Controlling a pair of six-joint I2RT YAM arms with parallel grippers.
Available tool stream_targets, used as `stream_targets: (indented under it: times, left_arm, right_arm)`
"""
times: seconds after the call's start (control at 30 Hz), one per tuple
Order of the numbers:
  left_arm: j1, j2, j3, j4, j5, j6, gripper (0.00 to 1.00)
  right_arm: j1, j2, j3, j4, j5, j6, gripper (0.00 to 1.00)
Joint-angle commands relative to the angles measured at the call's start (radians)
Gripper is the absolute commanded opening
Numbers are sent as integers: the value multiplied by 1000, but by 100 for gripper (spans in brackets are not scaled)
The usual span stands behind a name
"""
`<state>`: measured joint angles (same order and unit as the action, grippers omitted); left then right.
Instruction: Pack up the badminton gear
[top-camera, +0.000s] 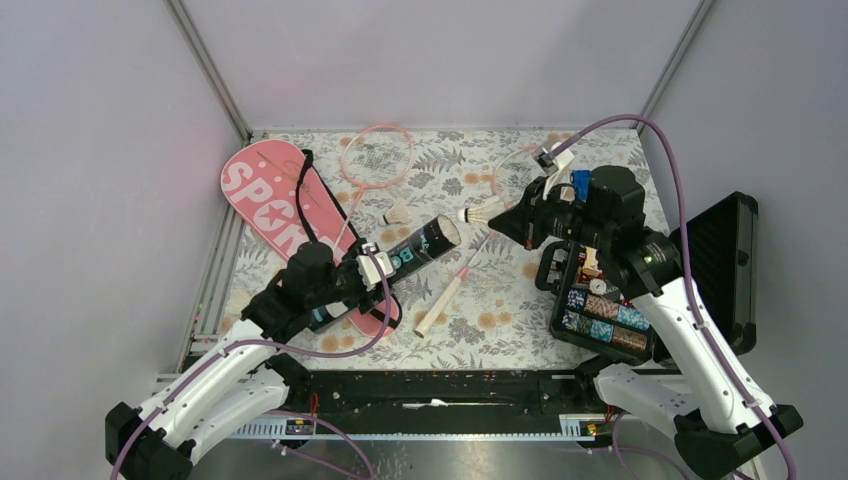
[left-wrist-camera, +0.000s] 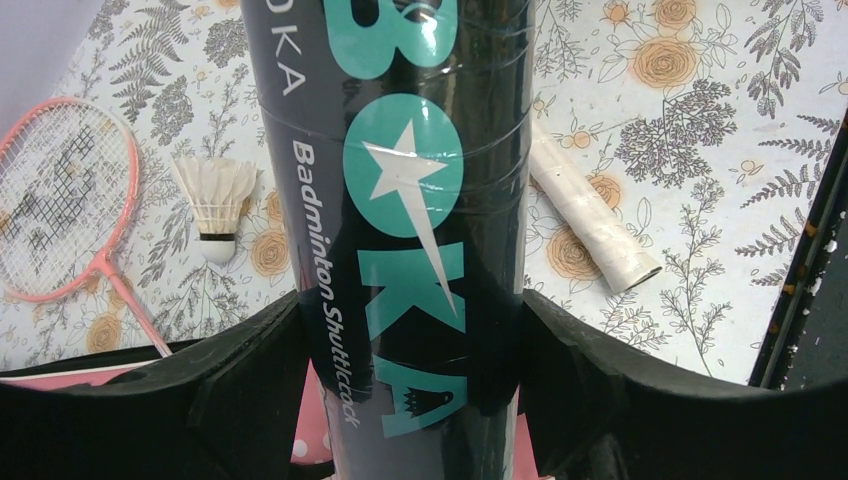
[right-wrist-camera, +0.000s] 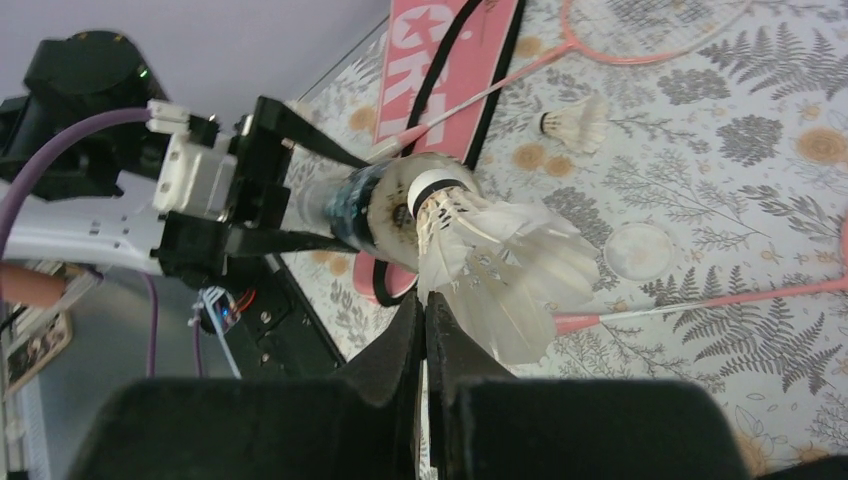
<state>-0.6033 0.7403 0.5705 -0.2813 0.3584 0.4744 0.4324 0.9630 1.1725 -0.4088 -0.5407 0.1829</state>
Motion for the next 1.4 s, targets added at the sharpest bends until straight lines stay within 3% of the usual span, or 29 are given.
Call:
stream_targets:
  times: [0.0, 0.33, 0.5, 0.9, 1.37]
  left_arm:
    - [-4, -3, 63, 53, 13, 20, 22]
    - [-3, -7, 70, 47, 55, 22, 22]
    - [-4, -15, 69, 48, 78, 34, 22]
    - [-4, -13, 99, 33, 174, 52, 22]
    - [-4, -25, 102, 30, 208, 48, 22]
  right_arm:
    - [59, 32, 97, -129, -16, -114, 0]
    - [121, 75, 170, -189, 77, -177, 0]
    - [129, 121, 197, -243, 13, -235, 0]
    - [153, 235, 212, -185, -176, -291, 0]
    - [194, 275, 168, -102, -265, -295, 0]
